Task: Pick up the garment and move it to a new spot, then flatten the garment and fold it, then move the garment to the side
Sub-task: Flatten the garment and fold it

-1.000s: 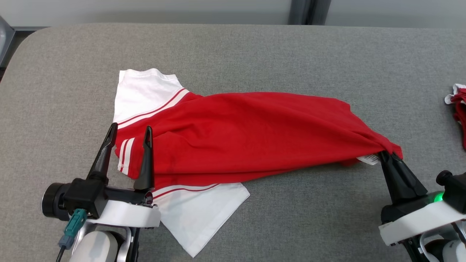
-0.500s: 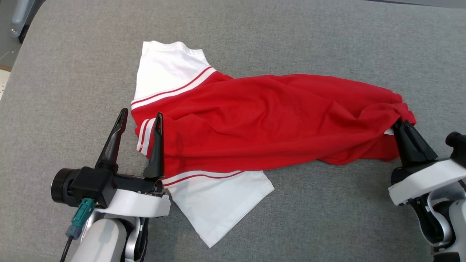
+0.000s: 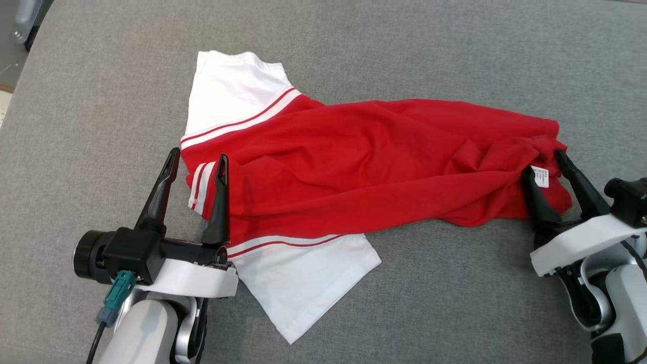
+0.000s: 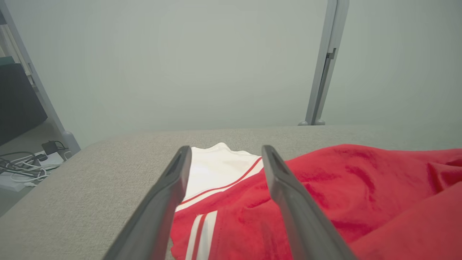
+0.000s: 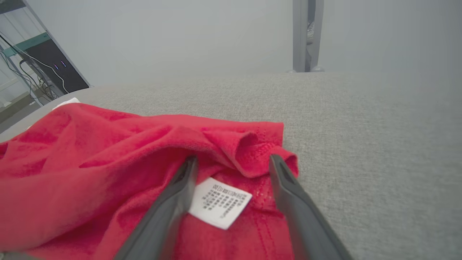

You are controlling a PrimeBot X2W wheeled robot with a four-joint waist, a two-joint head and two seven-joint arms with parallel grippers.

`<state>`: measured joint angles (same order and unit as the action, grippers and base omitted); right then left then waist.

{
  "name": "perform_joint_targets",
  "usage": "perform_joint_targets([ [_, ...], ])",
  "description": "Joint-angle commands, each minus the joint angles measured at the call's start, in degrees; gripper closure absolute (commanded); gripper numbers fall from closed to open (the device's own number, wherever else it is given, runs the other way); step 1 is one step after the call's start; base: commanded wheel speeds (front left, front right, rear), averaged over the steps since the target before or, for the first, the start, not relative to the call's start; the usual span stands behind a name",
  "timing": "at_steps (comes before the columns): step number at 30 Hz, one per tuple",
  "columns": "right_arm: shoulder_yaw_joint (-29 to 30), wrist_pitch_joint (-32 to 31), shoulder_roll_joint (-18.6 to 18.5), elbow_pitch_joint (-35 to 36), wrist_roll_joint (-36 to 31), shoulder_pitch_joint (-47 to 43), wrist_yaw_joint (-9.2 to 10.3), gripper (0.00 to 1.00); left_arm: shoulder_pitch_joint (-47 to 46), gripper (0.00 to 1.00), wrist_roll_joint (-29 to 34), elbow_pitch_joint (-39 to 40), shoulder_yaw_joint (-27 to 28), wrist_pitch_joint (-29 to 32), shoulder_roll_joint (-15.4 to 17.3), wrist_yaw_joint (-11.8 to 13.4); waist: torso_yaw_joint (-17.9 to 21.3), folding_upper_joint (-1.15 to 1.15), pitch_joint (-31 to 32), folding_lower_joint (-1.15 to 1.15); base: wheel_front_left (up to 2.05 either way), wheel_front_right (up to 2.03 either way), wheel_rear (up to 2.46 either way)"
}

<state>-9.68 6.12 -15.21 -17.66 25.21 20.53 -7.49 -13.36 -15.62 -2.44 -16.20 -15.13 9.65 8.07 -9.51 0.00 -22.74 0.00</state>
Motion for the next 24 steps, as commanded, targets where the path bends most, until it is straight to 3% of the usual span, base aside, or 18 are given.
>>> perform_joint_targets([
  [1, 0.1, 1.0, -0.3, -0.2, 0.3, -0.9, -0.02, 0.0, -0.3, 0.0, 0.5, -0.2, 0.2, -0.1, 0.0, -0.2, 0.7, 0.0, 0.8, 0.0, 0.0, 0.0, 0.0],
  [10, 3.4, 4.1, 1.7, 3.3, -1.5, -8.8, -0.02, 0.0, 3.8, 0.0, -0.3, -1.0, 1.8, -0.1, 1.1, 0.7, 4.7, 0.0, 5.9, 0.0, 0.0, 0.0, 0.0],
  [24, 9.7, -0.7, 5.4, 15.6, -7.1, -19.3, -0.02, 0.0, 13.7, 0.0, -1.0, 0.8, 2.8, 1.4, 3.2, 3.2, 8.7, 0.0, 14.5, 0.0, 0.0, 0.0, 0.0],
])
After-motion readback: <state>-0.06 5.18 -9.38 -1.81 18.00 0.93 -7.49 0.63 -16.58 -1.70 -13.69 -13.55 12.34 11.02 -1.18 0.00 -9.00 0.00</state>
